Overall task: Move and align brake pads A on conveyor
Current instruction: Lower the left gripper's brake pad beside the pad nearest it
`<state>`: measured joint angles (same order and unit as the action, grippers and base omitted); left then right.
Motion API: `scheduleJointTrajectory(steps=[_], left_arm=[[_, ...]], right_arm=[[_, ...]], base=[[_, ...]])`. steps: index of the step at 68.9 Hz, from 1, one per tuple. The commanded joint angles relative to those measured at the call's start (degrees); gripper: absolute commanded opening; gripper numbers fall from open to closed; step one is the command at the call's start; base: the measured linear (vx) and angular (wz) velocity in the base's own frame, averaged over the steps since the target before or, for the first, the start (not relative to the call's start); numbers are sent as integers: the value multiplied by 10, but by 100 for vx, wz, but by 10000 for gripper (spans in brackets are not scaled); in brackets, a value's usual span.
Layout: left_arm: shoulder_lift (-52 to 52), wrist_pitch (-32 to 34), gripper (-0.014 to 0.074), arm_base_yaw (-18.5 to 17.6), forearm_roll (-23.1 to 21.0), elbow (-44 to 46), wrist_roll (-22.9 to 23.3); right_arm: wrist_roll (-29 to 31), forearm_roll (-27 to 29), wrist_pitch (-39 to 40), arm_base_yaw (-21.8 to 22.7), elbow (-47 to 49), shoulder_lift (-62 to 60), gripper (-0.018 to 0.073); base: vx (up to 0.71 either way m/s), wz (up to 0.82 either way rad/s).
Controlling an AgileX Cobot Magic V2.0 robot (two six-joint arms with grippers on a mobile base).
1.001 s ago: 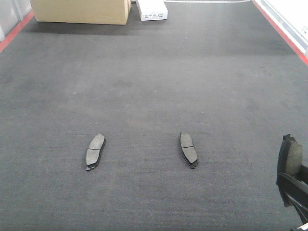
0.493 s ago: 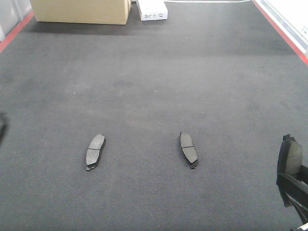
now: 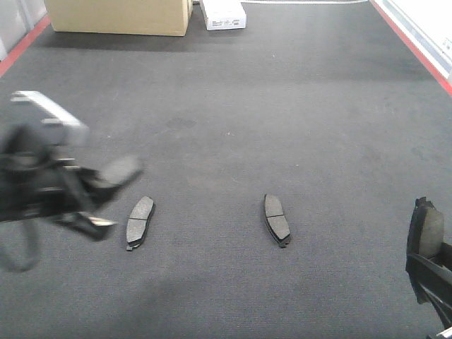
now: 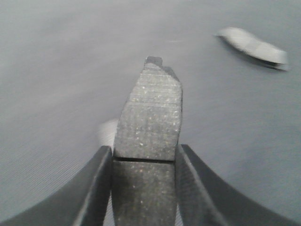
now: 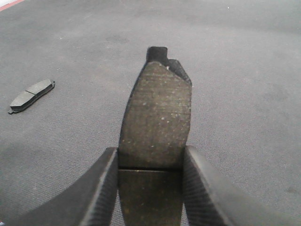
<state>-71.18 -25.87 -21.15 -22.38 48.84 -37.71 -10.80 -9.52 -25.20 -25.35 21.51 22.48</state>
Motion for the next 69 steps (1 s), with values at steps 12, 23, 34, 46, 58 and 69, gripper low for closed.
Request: scheduleJointTrajectory(steps=[12, 23, 34, 46, 58, 69], left_arm=[[-126, 20, 104, -83, -7, 115, 81], [-210, -31, 104, -88, 73, 191, 288], [-291, -112, 104, -88, 199, 279, 529], [-351, -153, 109, -88, 211, 341, 668], [-367, -149, 111, -88, 174, 346, 686], [-380, -134, 111, -88, 176, 346, 686]], right_arm=[[0, -9, 51, 1, 18, 5, 55], [0, -9, 51, 1, 18, 5, 55], [0, -9, 51, 1, 18, 5, 55], [0, -9, 51, 1, 18, 5, 55], [0, -9, 50, 1, 18, 5, 55], [0, -9, 50, 1, 18, 5, 55]], base=[[0, 0], [0, 0], [0, 0], [0, 0], [0, 0], [0, 0]])
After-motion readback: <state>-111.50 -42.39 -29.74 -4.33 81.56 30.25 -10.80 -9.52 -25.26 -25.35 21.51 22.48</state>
